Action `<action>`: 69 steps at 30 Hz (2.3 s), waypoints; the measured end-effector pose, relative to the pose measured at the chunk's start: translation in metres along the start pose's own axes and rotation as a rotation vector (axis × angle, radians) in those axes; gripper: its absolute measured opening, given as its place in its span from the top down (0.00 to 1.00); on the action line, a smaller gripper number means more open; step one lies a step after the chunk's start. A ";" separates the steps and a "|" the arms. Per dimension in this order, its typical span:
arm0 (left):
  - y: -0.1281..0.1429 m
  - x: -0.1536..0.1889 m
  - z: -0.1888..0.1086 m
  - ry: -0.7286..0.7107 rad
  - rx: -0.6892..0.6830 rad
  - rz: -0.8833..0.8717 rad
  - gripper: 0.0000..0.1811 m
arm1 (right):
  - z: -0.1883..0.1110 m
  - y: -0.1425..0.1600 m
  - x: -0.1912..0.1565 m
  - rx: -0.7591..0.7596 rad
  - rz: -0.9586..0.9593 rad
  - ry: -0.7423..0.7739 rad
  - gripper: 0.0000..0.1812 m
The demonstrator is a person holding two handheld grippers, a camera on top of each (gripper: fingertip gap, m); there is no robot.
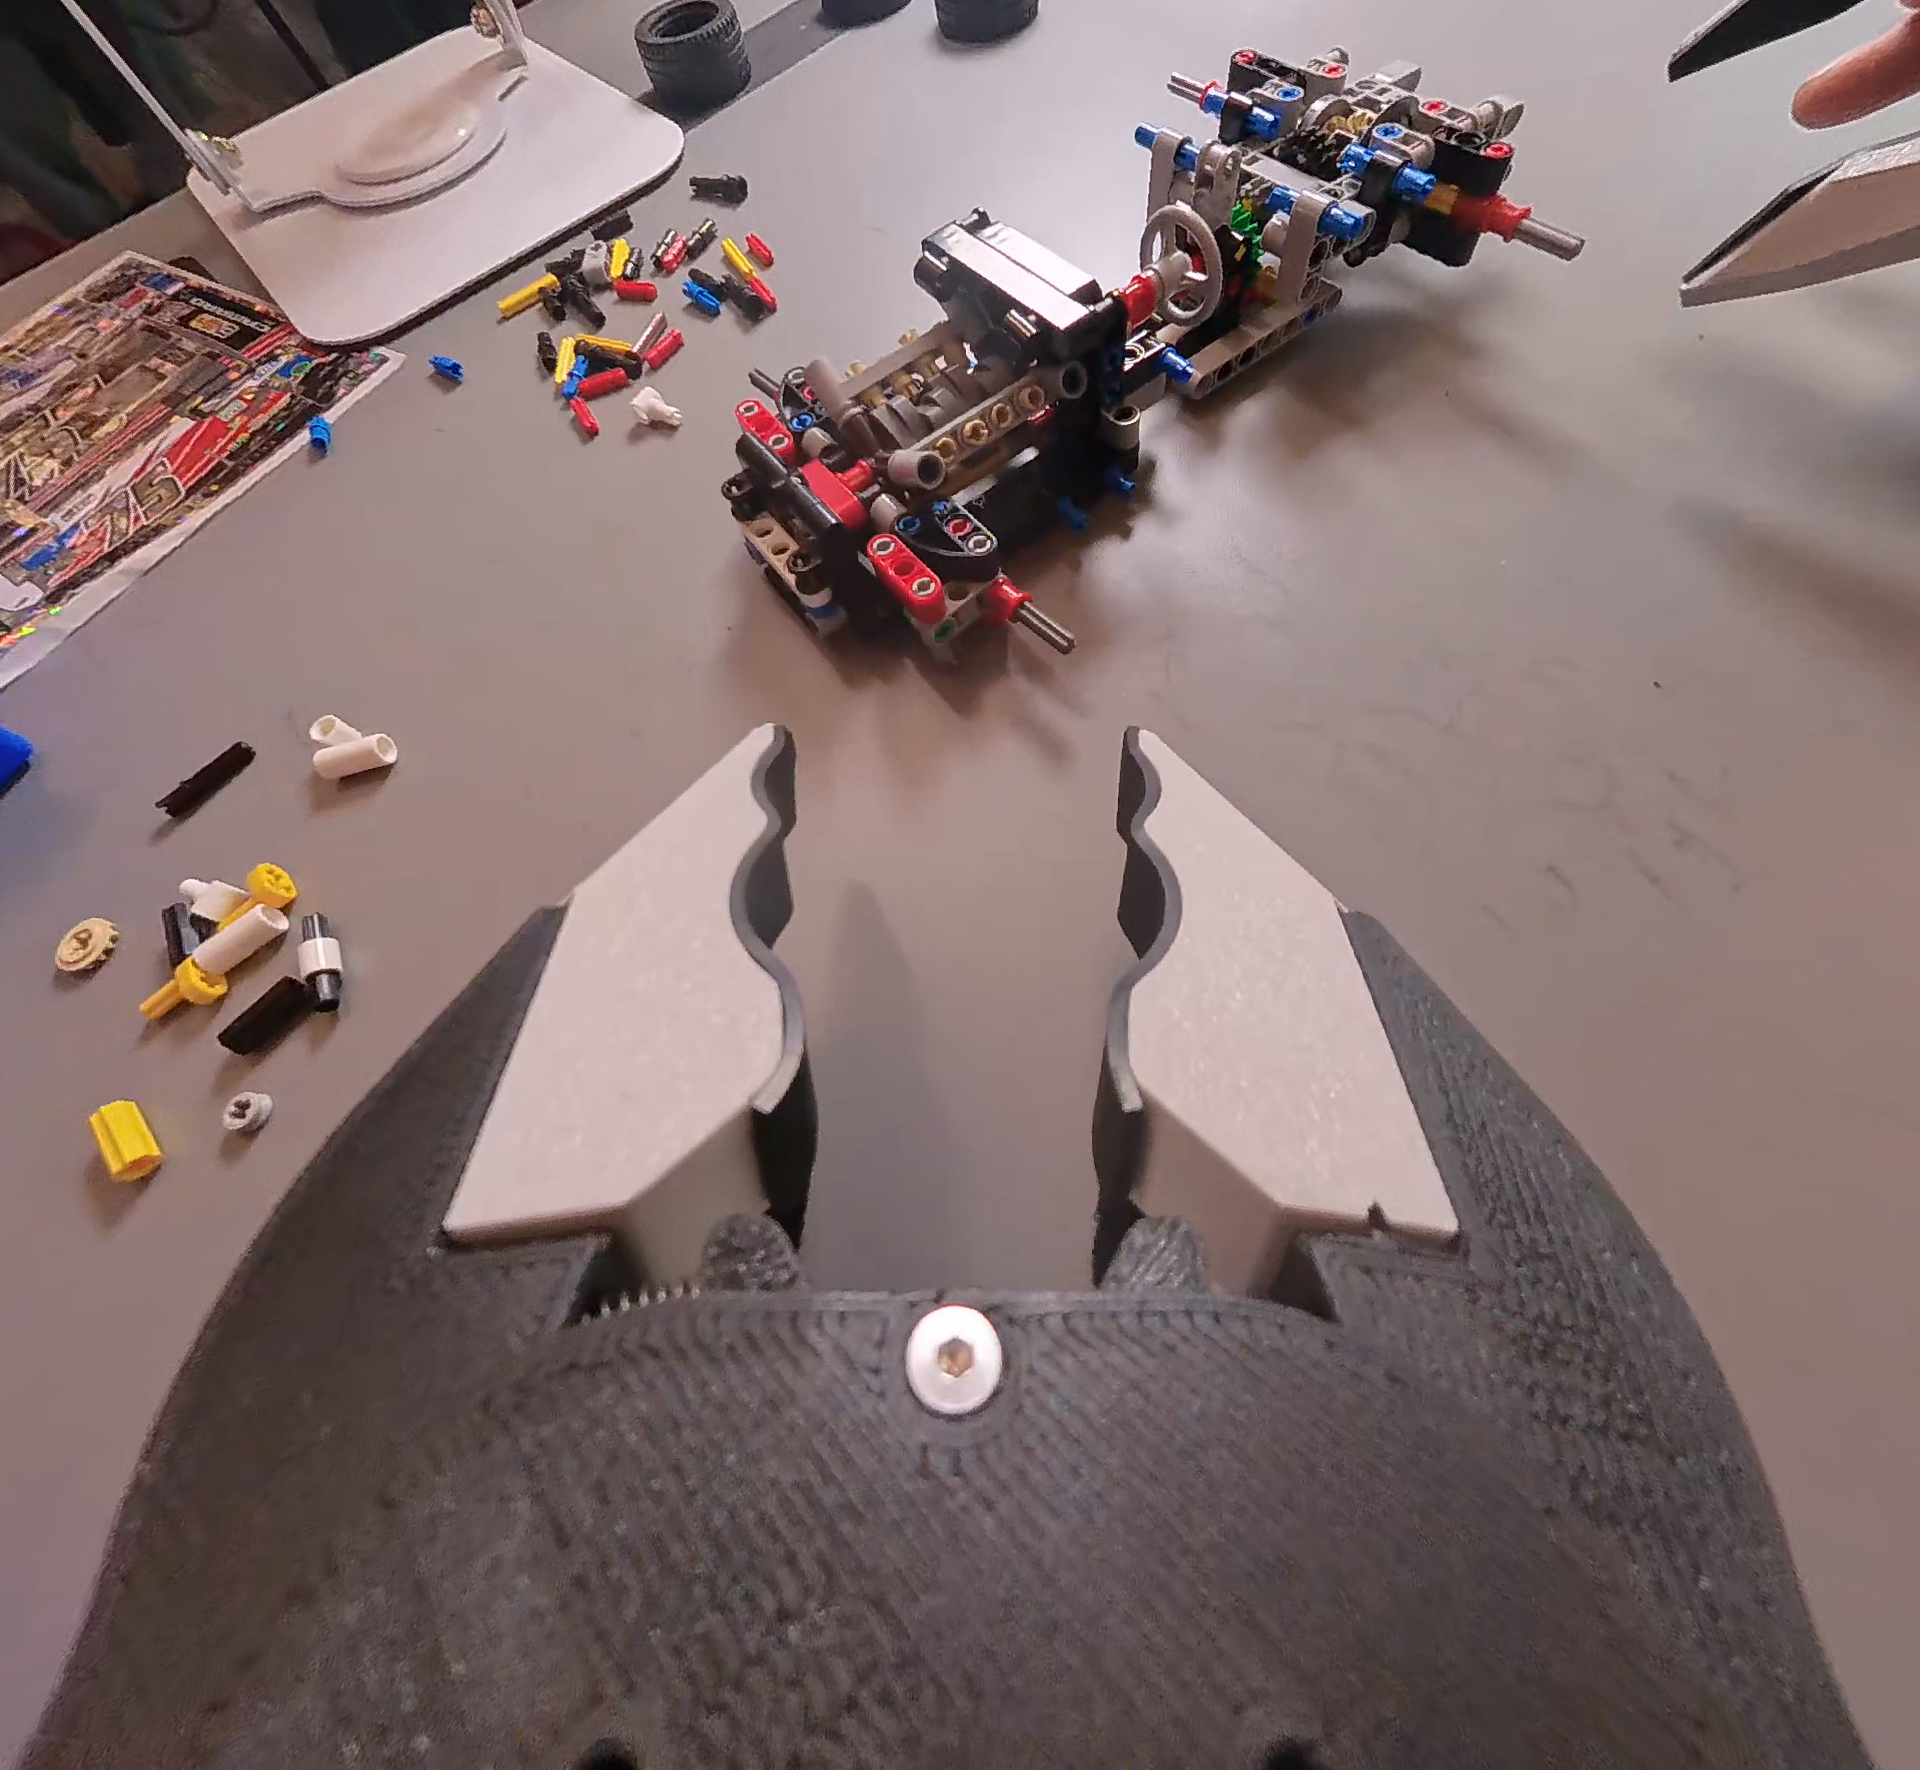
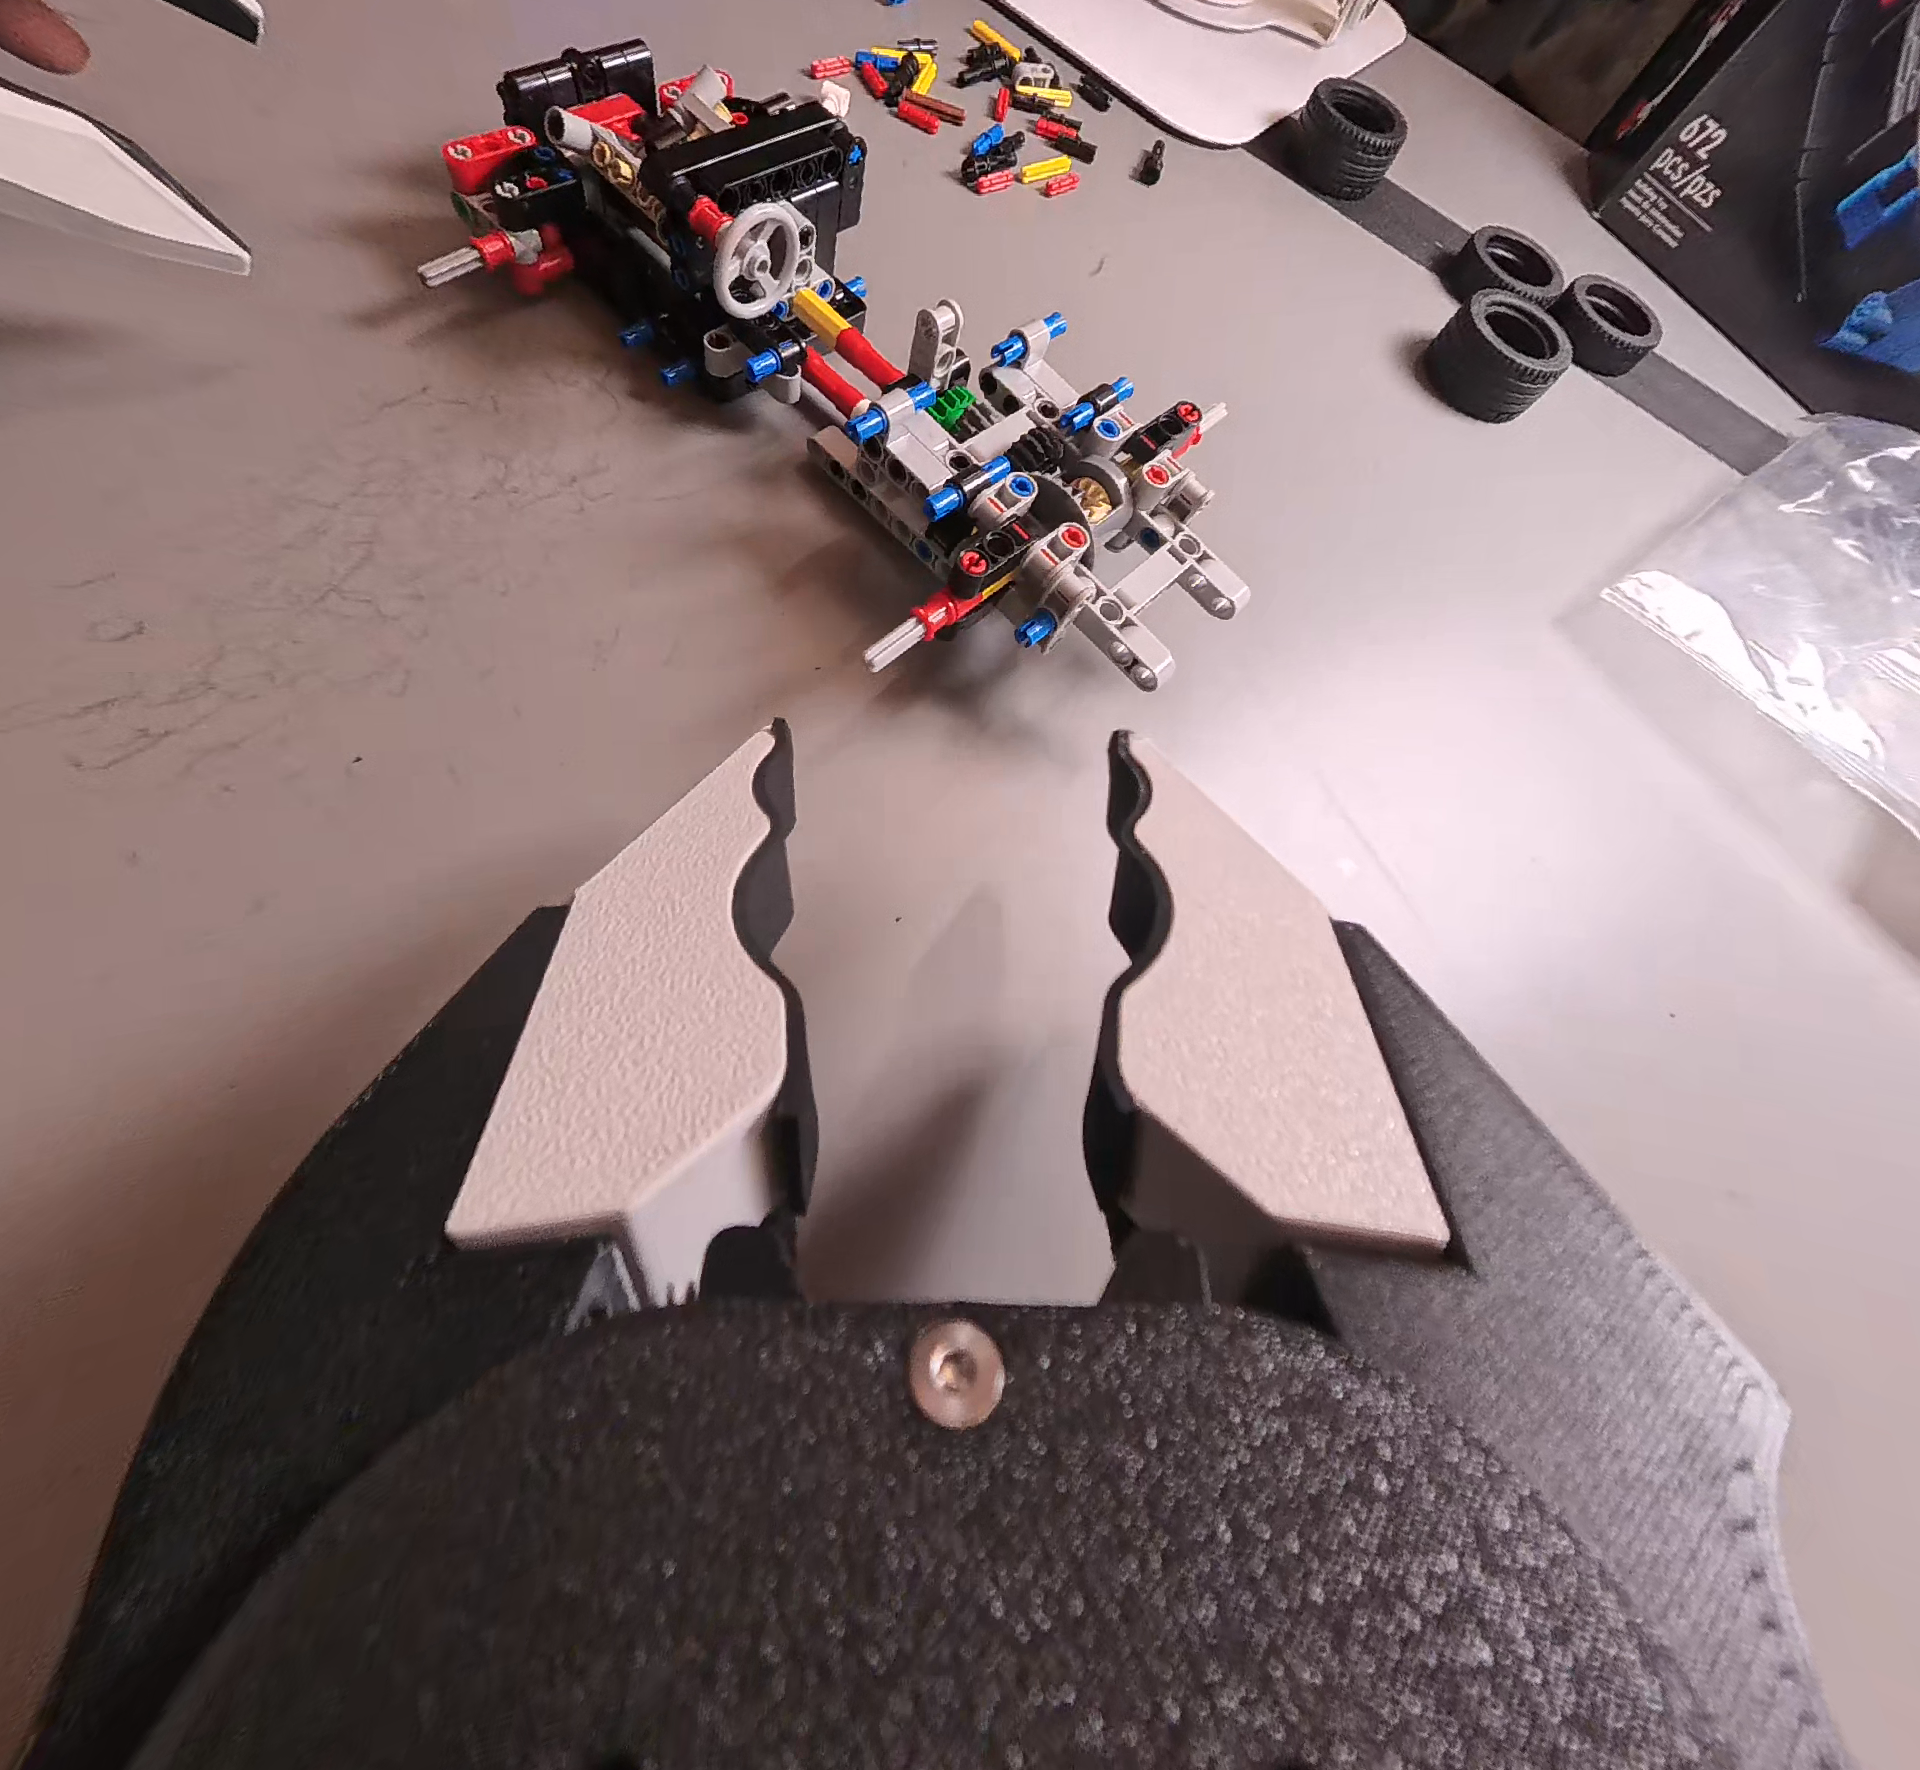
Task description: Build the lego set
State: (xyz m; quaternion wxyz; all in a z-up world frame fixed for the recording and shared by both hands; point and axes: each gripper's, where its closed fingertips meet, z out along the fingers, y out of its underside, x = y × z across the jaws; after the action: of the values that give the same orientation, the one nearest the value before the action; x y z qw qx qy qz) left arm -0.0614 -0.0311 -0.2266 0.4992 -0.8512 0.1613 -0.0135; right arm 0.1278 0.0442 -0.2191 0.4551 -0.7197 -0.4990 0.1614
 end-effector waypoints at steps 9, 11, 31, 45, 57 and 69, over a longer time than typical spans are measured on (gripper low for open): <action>-0.014 0.010 -0.006 0.039 0.082 0.054 0.61 | -0.003 -0.004 -0.001 0.038 0.019 -0.027 0.68; -0.017 0.011 -0.008 0.040 0.100 0.070 0.61 | -0.003 -0.003 -0.002 0.034 0.019 -0.037 0.69; -0.016 0.007 -0.011 0.011 0.098 0.090 0.69 | -0.003 -0.003 -0.011 0.031 -0.041 -0.063 0.76; -0.004 0.011 -0.004 0.022 0.024 0.106 0.65 | -0.006 -0.005 -0.012 0.056 -0.037 -0.073 0.76; -0.029 0.003 -0.020 0.028 0.176 0.047 0.61 | -0.013 -0.015 -0.007 0.124 -0.012 -0.049 0.76; -0.031 0.001 -0.021 0.022 0.196 0.054 0.60 | -0.017 -0.018 -0.002 0.155 0.032 -0.048 0.74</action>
State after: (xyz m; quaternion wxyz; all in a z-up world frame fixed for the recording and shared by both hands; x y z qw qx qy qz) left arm -0.0560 -0.0357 -0.1899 0.5786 -0.7934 0.1874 -0.0251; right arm 0.1283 0.0359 -0.1955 0.4947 -0.6860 -0.4842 0.2240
